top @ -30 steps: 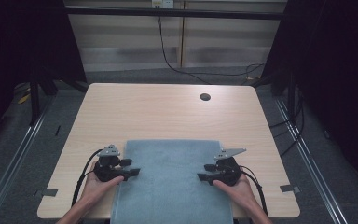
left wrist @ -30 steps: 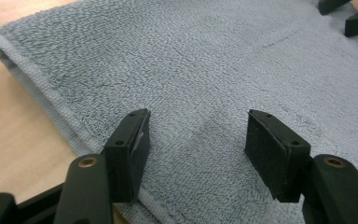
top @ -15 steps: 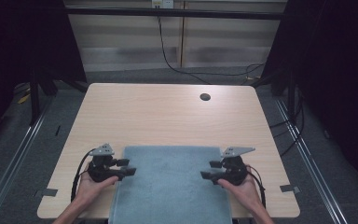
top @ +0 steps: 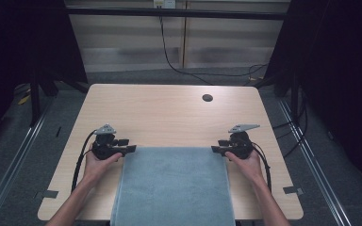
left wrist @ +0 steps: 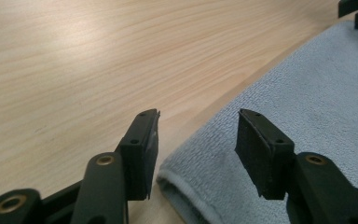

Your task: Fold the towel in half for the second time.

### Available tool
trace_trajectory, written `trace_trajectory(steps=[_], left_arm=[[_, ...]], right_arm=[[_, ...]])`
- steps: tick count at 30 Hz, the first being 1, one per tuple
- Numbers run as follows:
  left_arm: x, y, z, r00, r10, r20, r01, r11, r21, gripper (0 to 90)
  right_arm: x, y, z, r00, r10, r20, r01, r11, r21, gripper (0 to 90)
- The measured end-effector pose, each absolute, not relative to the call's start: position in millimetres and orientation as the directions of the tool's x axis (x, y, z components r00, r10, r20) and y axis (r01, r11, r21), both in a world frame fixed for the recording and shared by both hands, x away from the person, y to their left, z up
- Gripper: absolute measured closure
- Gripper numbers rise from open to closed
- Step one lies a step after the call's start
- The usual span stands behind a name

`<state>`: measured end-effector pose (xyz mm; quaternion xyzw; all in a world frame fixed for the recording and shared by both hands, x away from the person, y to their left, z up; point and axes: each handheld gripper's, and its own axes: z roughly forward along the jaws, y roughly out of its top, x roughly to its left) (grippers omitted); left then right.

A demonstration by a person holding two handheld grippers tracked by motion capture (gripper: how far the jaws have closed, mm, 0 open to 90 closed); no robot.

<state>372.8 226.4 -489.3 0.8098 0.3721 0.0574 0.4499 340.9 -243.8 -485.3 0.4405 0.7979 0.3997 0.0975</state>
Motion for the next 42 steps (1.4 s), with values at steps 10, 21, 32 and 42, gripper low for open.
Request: trace_trajectory(steps=[10, 21, 32, 42], left_arm=[[380, 232, -502, 0.712, 0.657, -0.247, 0.562, -0.323, 0.761, 39.6], [379, 226, -511, 0.744, 0.624, -0.240, 0.546, -0.359, 0.757, 47.4], [375, 226, -505, 0.760, 0.590, -0.272, 0.546, -0.354, 0.759, 83.4], [384, 229, -464, 0.750, 0.600, -0.279, 0.498, -0.233, 0.835, 84.8]], right_arm=[[350, -242, -502, -0.601, 0.770, 0.214, 0.650, 0.314, 0.692, 51.6], [347, -244, -504, -0.615, 0.753, 0.234, 0.651, 0.317, 0.690, 66.4], [342, -245, -500, -0.620, 0.739, 0.264, 0.645, 0.290, 0.707, 83.0], [337, -251, -460, -0.622, 0.748, 0.232, 0.552, 0.209, 0.807, 84.6]])
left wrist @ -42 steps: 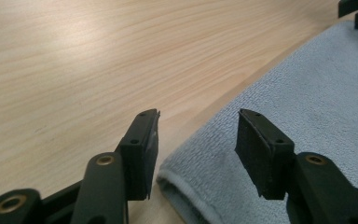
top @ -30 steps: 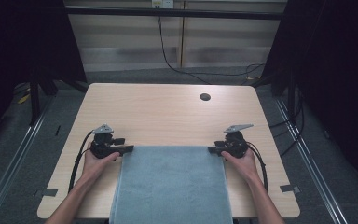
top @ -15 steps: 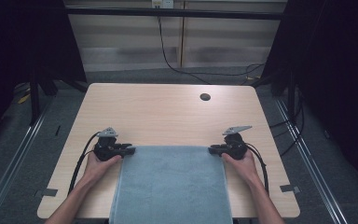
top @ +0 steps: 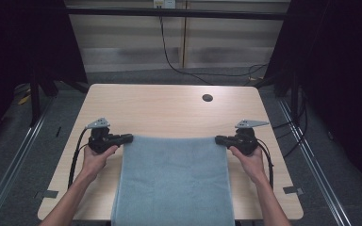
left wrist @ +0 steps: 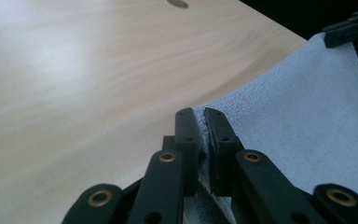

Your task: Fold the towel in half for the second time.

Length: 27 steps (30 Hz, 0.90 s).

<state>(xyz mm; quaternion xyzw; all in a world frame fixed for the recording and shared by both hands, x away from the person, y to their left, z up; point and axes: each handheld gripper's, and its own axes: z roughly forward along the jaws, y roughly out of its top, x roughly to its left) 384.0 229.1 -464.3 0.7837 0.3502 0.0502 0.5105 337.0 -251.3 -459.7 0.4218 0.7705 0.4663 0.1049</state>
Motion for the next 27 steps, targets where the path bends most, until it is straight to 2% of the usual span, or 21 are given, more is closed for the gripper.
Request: trace_trajectory(steps=[2, 9, 20, 27], left_arm=[[386, 225, -457, 0.750, 0.608, -0.260, 0.483, -0.235, 0.843, 84.9], [399, 225, -449, 0.739, 0.601, -0.304, 0.487, -0.165, 0.857, 84.9], [417, 218, -422, 0.726, 0.627, -0.284, 0.450, -0.120, 0.885, 85.0], [426, 211, -400, 0.735, 0.632, -0.245, 0.412, -0.129, 0.902, 85.0]], right_arm=[[339, -252, -452, -0.622, 0.748, 0.231, 0.541, 0.197, 0.818, 84.6], [351, -261, -431, -0.617, 0.746, 0.251, 0.518, 0.145, 0.843, 84.7], [377, -264, -406, -0.612, 0.760, 0.218, 0.498, 0.156, 0.853, 85.1], [383, -269, -396, -0.584, 0.781, 0.222, 0.482, 0.113, 0.869, 85.7]])
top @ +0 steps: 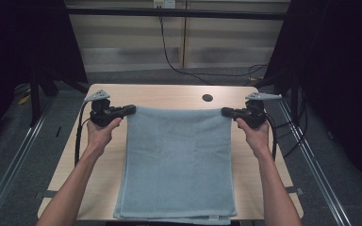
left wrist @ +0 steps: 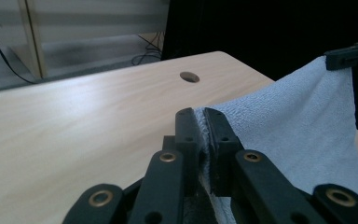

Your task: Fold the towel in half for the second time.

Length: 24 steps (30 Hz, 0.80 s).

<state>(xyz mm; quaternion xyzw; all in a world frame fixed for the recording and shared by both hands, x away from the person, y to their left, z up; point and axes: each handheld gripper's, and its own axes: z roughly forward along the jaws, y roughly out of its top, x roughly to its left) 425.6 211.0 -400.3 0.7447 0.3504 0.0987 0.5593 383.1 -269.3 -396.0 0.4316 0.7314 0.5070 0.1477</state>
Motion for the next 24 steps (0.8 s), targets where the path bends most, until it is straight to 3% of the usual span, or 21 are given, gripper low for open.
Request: trace_trajectory(steps=[8, 24], left_arm=[[425, 207, -386, 0.747, 0.626, -0.224, 0.380, -0.125, 0.917, 85.1], [369, 232, -395, 0.798, 0.564, -0.210, 0.340, -0.134, 0.931, 85.0]], right_arm=[[388, -273, -384, -0.580, 0.785, 0.219, 0.463, 0.096, 0.881, 86.0], [333, -265, -382, -0.668, 0.722, 0.182, 0.414, 0.157, 0.897, 86.0]])
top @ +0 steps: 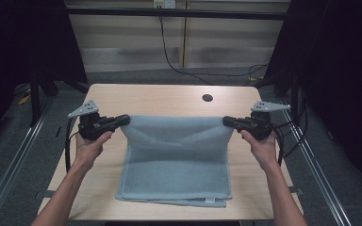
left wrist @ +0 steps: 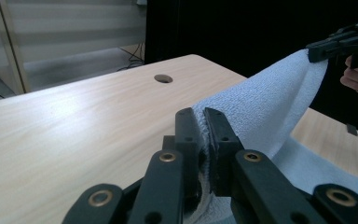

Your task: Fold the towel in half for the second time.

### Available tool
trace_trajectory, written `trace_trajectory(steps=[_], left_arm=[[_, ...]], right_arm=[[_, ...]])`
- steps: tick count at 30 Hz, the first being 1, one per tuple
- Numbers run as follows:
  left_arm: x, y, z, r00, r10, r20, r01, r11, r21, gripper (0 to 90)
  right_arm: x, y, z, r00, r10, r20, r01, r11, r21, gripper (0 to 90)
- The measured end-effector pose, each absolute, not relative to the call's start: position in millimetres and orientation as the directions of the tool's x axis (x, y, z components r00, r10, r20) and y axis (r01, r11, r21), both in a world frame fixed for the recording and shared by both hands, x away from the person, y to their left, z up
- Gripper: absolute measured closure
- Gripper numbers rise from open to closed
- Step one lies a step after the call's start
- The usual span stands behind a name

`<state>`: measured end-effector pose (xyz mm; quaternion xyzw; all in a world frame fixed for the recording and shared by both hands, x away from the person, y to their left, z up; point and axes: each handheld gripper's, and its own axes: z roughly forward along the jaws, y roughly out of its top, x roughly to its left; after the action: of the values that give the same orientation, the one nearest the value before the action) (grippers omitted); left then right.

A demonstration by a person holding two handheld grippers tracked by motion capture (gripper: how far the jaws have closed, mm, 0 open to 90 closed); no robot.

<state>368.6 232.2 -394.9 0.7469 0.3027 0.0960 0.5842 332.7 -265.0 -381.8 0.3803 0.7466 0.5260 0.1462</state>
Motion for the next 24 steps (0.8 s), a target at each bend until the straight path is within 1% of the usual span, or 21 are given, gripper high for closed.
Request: trace_trajectory(steps=[6, 15, 18, 20, 21, 24], left_arm=[[350, 237, -402, 0.805, 0.551, -0.220, 0.343, -0.130, 0.930, 84.9], [319, 237, -408, 0.829, 0.524, -0.196, 0.339, -0.191, 0.921, 84.8], [310, 238, -414, 0.833, 0.516, -0.202, 0.351, -0.209, 0.913, 84.7], [305, 239, -421, 0.836, 0.503, -0.221, 0.373, -0.224, 0.900, 84.6], [302, 240, -425, 0.833, 0.510, -0.212, 0.373, -0.237, 0.897, 84.4], [298, 242, -435, 0.828, 0.506, -0.243, 0.406, -0.241, 0.881, 84.4]], right_arm=[[309, -262, -386, -0.689, 0.704, 0.171, 0.410, 0.185, 0.893, 85.9], [274, -263, -401, -0.700, 0.692, 0.176, 0.432, 0.214, 0.876, 85.8], [264, -263, -406, -0.699, 0.692, 0.182, 0.443, 0.219, 0.869, 85.7], [257, -262, -410, -0.702, 0.686, 0.190, 0.453, 0.225, 0.863, 85.5], [253, -262, -414, -0.706, 0.682, 0.191, 0.457, 0.233, 0.859, 85.4], [244, -260, -425, -0.709, 0.673, 0.209, 0.480, 0.243, 0.843, 85.3]])
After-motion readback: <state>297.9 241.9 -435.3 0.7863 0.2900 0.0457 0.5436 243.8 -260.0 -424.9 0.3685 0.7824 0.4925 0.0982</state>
